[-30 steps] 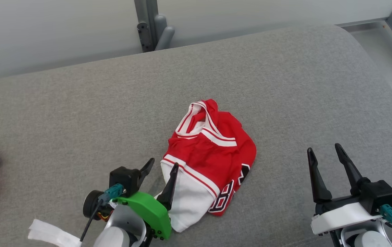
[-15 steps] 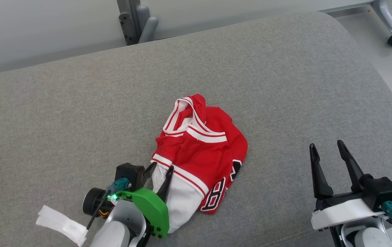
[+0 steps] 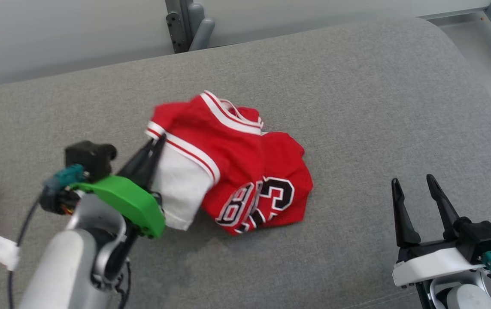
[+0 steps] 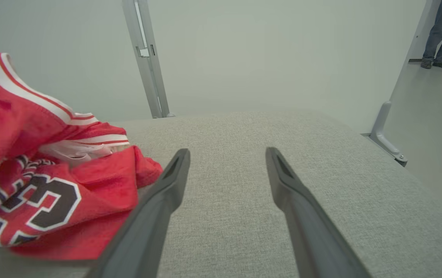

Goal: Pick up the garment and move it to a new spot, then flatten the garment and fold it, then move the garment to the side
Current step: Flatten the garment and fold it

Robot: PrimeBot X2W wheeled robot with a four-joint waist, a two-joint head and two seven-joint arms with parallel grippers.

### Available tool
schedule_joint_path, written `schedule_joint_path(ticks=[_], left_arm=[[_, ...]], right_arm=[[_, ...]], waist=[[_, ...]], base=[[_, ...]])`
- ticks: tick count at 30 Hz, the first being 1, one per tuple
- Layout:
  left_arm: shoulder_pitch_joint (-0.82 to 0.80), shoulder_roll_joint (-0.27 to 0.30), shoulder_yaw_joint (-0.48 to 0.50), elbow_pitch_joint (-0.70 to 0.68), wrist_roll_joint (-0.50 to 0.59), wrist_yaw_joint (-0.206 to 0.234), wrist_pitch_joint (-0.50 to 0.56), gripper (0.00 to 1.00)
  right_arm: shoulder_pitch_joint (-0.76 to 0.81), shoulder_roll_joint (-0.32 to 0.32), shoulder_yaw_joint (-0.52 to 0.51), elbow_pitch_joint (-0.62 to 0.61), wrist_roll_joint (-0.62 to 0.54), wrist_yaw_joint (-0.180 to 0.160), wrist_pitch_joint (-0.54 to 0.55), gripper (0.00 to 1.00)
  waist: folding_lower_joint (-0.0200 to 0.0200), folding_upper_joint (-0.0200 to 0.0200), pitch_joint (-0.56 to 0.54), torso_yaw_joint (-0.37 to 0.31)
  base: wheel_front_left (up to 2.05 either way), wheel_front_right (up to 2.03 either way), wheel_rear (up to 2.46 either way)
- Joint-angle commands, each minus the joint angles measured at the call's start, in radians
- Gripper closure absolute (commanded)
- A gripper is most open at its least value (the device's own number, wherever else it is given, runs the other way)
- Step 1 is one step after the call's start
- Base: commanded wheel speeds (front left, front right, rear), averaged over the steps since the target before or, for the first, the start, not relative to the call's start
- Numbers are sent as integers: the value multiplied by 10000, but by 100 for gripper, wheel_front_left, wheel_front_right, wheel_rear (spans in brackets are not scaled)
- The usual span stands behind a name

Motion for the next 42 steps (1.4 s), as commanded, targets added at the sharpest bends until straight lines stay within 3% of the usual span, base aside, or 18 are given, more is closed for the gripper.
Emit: schedule_joint_path(ticks=[1,9,15,19,22,27,30,34,42], left_arm=[[-394,359,339,-426,-229,14,317,100],[-2148,2043,1464,-2095,-400,134,2203,100],[-3637,2410,1307,-2641,-270,111,3118,100],[-4293,1953,614,-2421,-211,68,3455,100],[-4359,1204,-190,-1892,-148,106,3378,100],[-3893,-338,-1691,-53,149,206,2605,100],[-3885,-840,-2454,1300,191,250,1961,100],[-4340,-1036,-3472,2841,284,464,1045,100],[-5189,-1047,-5320,4258,-840,1260,-79,100]], right_arm=[[23,-17,-6,8,-57,-7,2,0],[-179,-34,119,69,-52,-8,2,0],[-271,-28,251,125,5,-7,2,0],[-359,-22,314,144,52,-7,2,0],[-431,-15,348,135,96,-7,2,0],[-746,0,576,141,195,-7,2,0],[-1034,-3,779,173,331,-8,1,0],[-1386,0,973,243,514,-7,2,0],[-1683,2,1146,336,869,-7,1,0]], waist=[[0,-1,-32,162],[0,-1,-60,392],[0,-1,-11,486],[0,-1,103,499],[0,-1,280,477],[0,-1,764,281],[0,-1,1115,3],[0,-1,1524,-460],[0,-1,1892,-1248]], base=[[0,0,0],[0,0,0],[0,0,0],[0,0,0],[0,0,0],[0,0,0],[0,0,0],[0,0,0],[0,0,0]])
